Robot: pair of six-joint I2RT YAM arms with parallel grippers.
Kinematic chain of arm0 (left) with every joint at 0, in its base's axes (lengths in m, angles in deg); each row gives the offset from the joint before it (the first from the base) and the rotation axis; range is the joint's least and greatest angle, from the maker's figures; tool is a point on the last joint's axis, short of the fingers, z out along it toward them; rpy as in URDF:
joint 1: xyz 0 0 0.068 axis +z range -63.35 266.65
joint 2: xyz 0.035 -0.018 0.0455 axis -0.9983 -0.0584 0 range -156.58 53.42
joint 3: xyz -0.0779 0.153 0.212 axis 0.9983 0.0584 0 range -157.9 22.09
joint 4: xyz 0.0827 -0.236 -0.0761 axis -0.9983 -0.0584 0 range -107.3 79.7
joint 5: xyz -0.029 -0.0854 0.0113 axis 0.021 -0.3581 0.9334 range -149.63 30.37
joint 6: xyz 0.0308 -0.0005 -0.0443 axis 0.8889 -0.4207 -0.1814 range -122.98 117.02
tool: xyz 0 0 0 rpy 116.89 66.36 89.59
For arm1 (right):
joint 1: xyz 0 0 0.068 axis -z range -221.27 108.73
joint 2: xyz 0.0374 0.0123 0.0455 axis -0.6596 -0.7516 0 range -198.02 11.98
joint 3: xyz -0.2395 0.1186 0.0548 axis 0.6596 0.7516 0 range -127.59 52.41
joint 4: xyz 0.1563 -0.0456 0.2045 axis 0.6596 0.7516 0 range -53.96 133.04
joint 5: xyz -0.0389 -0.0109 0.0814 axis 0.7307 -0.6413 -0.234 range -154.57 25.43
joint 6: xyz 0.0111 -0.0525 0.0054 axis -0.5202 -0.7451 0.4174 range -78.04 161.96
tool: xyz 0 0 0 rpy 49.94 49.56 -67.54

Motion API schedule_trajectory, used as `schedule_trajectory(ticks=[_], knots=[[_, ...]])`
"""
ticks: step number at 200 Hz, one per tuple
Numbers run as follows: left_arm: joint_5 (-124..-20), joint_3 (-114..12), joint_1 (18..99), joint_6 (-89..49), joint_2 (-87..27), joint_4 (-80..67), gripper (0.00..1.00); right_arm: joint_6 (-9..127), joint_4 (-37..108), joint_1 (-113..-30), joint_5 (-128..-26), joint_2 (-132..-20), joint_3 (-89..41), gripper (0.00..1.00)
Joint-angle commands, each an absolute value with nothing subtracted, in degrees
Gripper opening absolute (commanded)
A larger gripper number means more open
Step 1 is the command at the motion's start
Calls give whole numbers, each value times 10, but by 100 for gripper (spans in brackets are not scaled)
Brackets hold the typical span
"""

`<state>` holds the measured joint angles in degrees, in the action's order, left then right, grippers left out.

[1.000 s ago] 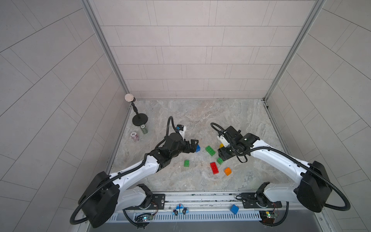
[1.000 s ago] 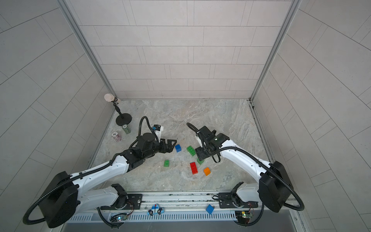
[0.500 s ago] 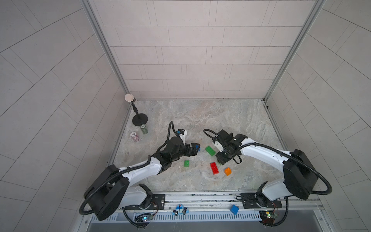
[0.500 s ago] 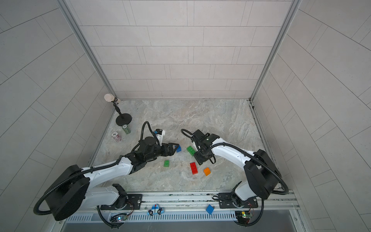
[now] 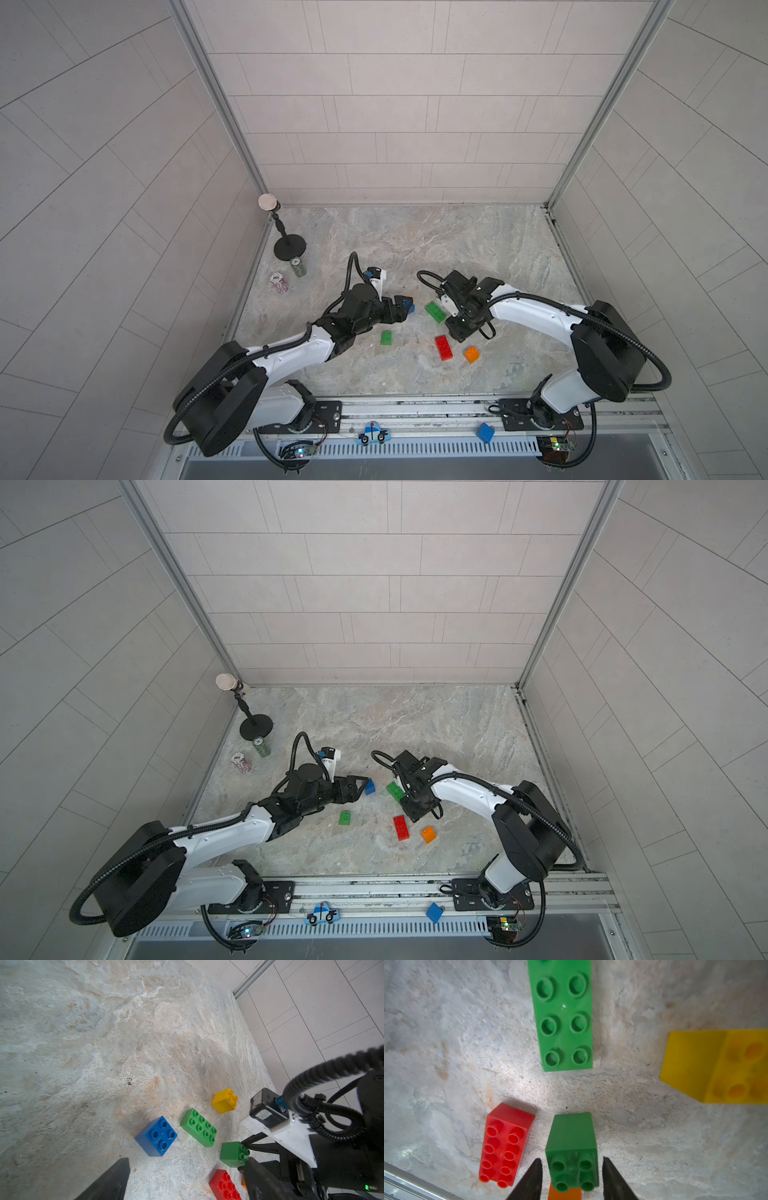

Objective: Assemble a fork with lego
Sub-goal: Pick up the lego brick from the center of the board.

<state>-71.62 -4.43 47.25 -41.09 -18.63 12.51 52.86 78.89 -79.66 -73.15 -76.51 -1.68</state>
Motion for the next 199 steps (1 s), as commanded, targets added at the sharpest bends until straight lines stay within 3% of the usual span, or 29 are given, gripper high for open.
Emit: schedule_trajectory(ticks=[1,68,99,139,199], knots=[[-714,-41,474,-415,-185,137,89,525,791,-801,-724,-767,-26,46],[-706,-54,477,-415,-149,97,87,538,815,-805,-703,-703,-40,35],[-680,-55,491,-436,-93,71,87,582,840,-825,-681,-665,-107,27],[-737,-19,570,-503,-88,119,87,626,879,-894,-660,-769,-242,23],[-825,35,649,-568,-136,233,87,719,943,-917,-640,-939,-413,17]])
